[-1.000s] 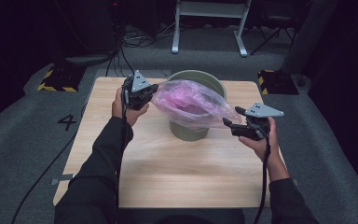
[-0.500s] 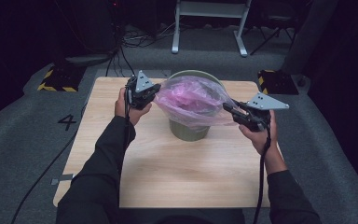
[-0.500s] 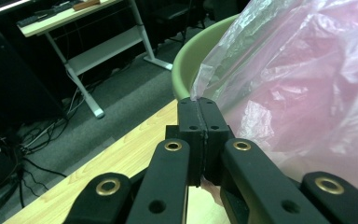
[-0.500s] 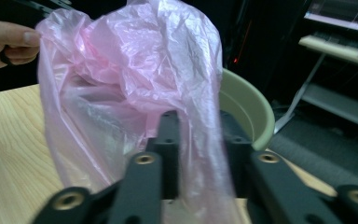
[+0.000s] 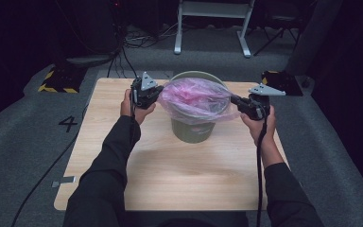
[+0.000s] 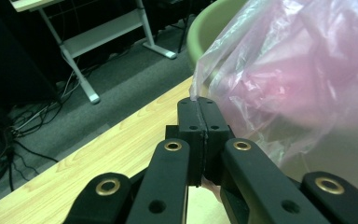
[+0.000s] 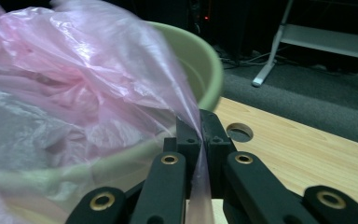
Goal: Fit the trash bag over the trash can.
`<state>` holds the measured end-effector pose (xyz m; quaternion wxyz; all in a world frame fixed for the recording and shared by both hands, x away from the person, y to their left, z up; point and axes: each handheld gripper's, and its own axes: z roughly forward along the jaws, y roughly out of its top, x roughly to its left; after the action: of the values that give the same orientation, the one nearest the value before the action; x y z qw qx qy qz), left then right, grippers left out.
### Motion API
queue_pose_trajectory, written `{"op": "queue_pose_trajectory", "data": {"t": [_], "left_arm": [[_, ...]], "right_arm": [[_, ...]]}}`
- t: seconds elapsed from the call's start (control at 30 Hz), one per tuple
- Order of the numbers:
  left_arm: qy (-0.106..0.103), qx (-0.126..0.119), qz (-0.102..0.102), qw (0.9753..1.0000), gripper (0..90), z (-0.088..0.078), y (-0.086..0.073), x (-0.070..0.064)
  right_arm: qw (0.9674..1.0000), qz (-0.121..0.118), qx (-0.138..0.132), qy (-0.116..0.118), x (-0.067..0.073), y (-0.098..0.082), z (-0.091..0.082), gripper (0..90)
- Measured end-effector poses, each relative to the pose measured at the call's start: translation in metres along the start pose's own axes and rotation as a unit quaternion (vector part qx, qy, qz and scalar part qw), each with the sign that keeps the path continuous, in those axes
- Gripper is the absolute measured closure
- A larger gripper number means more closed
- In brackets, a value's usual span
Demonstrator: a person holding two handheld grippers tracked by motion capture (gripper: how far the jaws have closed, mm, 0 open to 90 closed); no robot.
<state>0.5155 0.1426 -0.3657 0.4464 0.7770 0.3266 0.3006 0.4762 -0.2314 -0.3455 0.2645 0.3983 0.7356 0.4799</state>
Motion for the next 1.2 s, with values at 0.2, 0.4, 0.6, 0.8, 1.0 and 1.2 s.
{"op": "queue_pose_trajectory", "data": {"t": [0.2,0.4,0.6,0.8,1.0,1.2], "left_arm": [[-0.014,-0.008,-0.016,0.9997,89.5,0.010,-0.004,0.005],[-0.019,-0.003,-0.023,0.9996,89.5,0.021,-0.007,0.005],[-0.030,0.004,-0.030,0.9991,89.5,0.029,-0.006,0.007],[-0.021,0.018,-0.022,0.9994,87.2,0.035,0.000,0.007],[-0.053,-0.002,-0.037,0.9979,85.6,0.035,-0.003,0.007],[-0.082,-0.017,-0.042,0.9956,89.7,0.027,-0.010,0.006]], "right_arm": [[0.9992,0.039,0.008,0.004,-0.017,-0.004,0.013,89.1],[0.9980,0.059,0.020,0.011,-0.023,-0.009,0.031,89.3],[0.9968,0.071,0.027,0.023,-0.028,-0.012,0.041,89.3],[0.9966,0.071,0.036,0.023,-0.030,-0.012,0.053,89.3],[0.9961,0.072,0.039,0.032,-0.032,-0.014,0.055,89.9],[0.9957,0.063,0.037,0.057,-0.027,-0.020,0.052,90.0]]}}
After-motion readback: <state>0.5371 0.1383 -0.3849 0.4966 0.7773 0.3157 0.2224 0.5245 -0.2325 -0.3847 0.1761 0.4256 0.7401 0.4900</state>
